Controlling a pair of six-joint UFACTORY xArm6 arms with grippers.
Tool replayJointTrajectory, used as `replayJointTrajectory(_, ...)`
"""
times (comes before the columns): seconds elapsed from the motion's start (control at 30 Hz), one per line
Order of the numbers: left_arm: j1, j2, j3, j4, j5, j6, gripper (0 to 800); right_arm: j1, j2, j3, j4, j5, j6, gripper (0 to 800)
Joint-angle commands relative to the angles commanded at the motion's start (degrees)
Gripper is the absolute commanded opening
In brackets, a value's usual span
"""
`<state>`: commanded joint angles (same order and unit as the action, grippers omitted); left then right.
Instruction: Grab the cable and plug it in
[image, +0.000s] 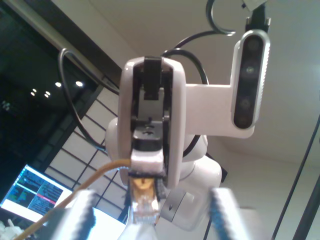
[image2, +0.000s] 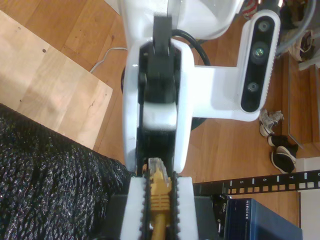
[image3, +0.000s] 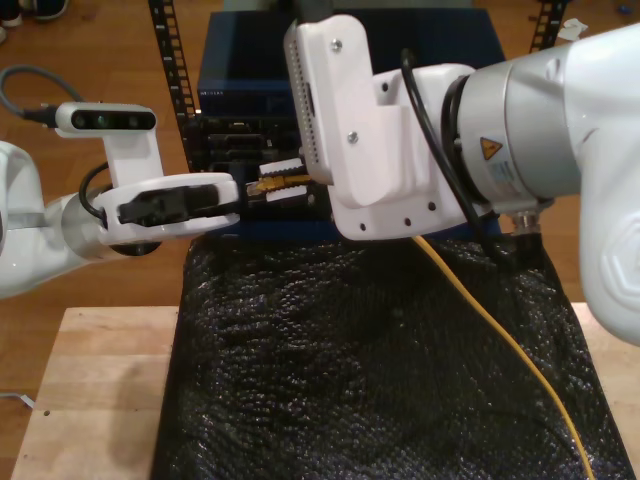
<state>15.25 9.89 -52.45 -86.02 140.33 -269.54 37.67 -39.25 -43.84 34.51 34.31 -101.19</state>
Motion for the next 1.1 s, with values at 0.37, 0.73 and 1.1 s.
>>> replayJointTrajectory(0.37,-0.09,0.00,-0.35,0.26,-0.26,0.00,798,-0.26,0.97,-1.05,0.35,0.00,3.25,2)
replayJointTrajectory(0.73,0.00,-0.88,-0.88,0.26,-5.10,0.18,798,-1.76,3.69,-4.66,0.18,0.44,7.03,0)
replayJointTrajectory(1.1,0.44,-3.52,-0.97,0.88,-12.75,0.26,798,-11.78,4.92,-8.18,0.09,6.51,11.52,0)
